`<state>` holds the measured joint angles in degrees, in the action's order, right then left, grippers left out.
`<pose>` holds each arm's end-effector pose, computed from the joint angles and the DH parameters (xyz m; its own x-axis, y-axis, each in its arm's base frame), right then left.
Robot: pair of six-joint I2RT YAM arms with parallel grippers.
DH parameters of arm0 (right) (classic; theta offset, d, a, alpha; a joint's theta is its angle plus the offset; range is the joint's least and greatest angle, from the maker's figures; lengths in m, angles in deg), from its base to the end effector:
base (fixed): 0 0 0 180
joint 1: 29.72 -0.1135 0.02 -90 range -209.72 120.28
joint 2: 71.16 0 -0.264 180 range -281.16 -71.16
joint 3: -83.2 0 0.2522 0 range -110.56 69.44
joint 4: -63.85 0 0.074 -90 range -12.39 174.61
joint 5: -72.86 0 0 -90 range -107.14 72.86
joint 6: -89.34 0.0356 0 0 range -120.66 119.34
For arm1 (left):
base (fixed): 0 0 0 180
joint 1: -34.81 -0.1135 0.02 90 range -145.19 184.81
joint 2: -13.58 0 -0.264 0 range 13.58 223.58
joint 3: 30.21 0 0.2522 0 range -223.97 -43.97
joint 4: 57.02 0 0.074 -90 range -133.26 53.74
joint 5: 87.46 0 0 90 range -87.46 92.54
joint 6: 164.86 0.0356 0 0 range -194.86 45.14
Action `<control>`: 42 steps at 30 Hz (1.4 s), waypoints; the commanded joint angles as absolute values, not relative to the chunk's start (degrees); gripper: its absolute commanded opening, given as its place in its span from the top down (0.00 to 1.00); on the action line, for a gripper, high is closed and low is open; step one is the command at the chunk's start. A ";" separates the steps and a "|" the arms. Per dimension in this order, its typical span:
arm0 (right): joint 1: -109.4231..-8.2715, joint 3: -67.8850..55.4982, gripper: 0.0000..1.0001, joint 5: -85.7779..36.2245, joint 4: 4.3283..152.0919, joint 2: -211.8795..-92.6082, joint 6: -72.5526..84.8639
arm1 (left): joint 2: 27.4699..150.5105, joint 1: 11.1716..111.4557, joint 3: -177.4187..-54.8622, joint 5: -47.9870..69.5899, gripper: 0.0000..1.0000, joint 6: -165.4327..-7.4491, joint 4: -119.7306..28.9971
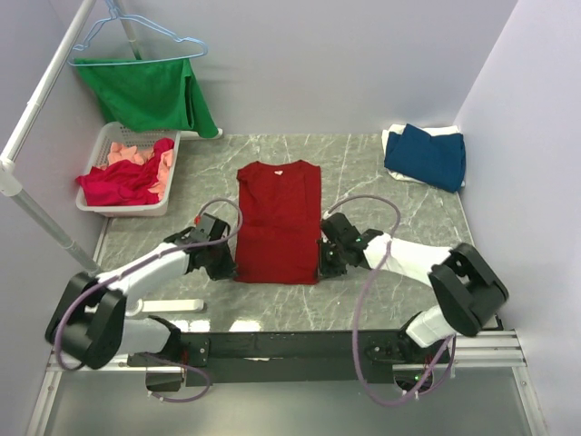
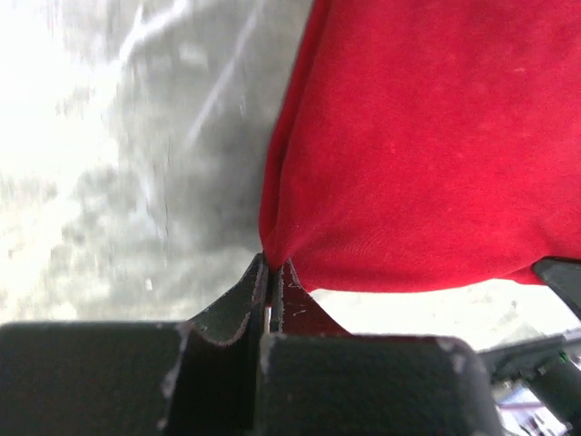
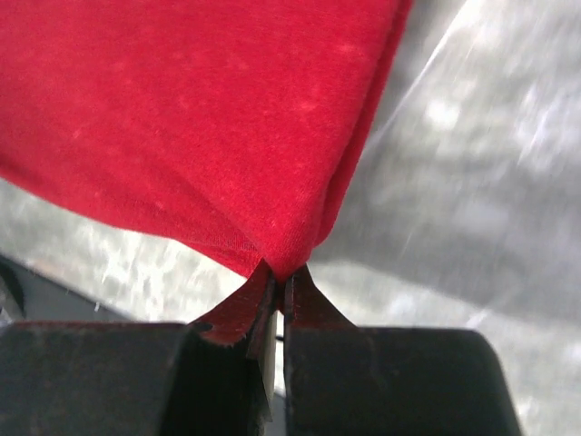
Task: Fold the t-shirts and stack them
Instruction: Fold the tshirt
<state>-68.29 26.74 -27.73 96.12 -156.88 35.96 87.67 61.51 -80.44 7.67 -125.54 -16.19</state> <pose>0.2088 0.1749 0.1577 -0.9581 -0.0140 -0.2862 -0.1369 0.8999 0.4140 0.1996 -0.1040 0.1664 -0.8844 -0.4177 -0.2084 -0.3196 0.8672 -0.3820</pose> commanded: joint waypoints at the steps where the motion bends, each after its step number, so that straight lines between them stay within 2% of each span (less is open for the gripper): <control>1: -71.02 28.04 1.00 -25.05 104.85 -148.34 37.22 | 80.48 63.11 -79.48 7.28 0.99 -128.73 -9.26; 8: -73.93 27.70 1.00 -25.31 109.51 -139.64 40.82 | 67.83 65.49 -80.97 6.76 0.99 -132.51 -2.41; 18: -74.28 19.17 1.00 -20.48 116.54 -135.32 40.12 | 65.44 66.28 -90.46 1.06 0.99 -132.26 4.11; 25: -74.02 11.71 1.00 -15.56 118.13 -138.66 37.67 | 70.70 66.28 -97.66 -4.21 0.99 -130.94 4.11; 30: -68.84 7.75 1.00 -15.38 115.77 -142.96 34.59 | 76.24 66.19 -102.85 -9.23 0.99 -129.09 2.71; 42: -59.96 -4.90 1.00 -18.63 110.40 -160.27 29.84 | 97.77 61.63 -118.85 -14.16 0.99 -121.27 -2.56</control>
